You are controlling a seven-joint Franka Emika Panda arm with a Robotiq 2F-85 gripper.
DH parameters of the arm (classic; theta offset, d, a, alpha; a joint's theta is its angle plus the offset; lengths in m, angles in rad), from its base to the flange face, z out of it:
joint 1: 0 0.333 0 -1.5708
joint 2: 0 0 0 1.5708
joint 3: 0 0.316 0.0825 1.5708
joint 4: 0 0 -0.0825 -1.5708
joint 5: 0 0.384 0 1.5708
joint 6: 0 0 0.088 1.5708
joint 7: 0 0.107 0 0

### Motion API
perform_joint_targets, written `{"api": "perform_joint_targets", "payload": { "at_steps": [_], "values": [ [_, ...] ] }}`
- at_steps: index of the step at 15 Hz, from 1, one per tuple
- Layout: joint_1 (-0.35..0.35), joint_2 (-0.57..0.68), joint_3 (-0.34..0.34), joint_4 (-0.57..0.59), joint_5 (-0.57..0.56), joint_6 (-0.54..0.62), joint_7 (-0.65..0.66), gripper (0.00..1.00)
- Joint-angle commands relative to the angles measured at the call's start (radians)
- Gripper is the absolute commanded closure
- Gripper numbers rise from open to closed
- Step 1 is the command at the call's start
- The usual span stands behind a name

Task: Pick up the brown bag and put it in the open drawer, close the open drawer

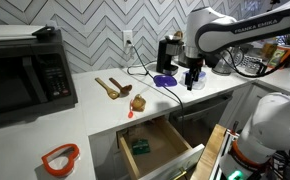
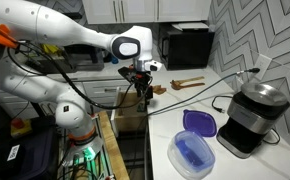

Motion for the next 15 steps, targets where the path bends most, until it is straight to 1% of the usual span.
{"api": "perform_joint_targets", "payload": {
  "at_steps": [1, 4, 5, 6, 9, 11, 13, 15],
  "values": [
    [0.003, 0.0, -0.007, 0.002, -0.002, -0.003, 0.002, 0.0],
    [0.002, 0.0, -0.008, 0.002, -0.002, -0.003, 0.003, 0.0],
    [0.016, 0.005, -0.012, 0.001, 0.021, 0.011, -0.003, 0.0],
    [0.05, 0.017, -0.02, 0.006, 0.091, 0.028, -0.005, 0.0],
    [0.106, 0.047, -0.002, 0.01, 0.229, 0.066, 0.01, 0.0],
    [0.144, 0.071, 0.012, 0.007, 0.31, 0.126, 0.008, 0.0],
    [0.167, 0.109, 0.033, 0.004, 0.359, 0.212, 0.014, 0.0],
    [0.193, 0.149, 0.039, -0.01, 0.423, 0.356, 0.007, 0.0]
  ]
}}
